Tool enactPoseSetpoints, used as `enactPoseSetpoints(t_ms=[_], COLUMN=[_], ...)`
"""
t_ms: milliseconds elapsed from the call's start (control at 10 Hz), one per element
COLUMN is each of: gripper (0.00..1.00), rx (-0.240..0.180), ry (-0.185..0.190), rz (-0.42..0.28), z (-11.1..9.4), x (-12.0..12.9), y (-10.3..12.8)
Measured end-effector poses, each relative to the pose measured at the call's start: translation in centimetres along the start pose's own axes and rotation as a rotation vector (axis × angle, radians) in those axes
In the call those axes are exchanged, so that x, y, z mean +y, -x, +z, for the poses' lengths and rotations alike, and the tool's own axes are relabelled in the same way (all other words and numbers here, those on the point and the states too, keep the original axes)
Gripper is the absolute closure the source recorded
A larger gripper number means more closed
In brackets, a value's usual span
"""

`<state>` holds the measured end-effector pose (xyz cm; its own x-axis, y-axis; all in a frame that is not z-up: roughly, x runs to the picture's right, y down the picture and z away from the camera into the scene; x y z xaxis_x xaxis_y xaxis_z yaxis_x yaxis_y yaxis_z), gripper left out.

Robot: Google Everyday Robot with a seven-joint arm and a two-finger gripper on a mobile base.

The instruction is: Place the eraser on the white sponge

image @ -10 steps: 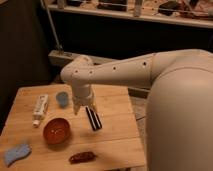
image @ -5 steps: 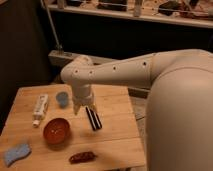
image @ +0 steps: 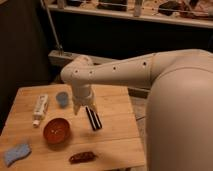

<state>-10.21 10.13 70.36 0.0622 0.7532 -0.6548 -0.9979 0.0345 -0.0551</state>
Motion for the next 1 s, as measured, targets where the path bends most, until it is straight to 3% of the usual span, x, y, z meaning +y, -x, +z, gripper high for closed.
enactPoseSetpoints(t_ms=[700,1000], gripper=[0.35,0.35], rx=[0.001,-0.039], ry=[-0.001,-0.014], rz=[0.000,-0.019], z=[0.11,-0.06], x=[-0.04,-0.31], y=[-0.02,0.72])
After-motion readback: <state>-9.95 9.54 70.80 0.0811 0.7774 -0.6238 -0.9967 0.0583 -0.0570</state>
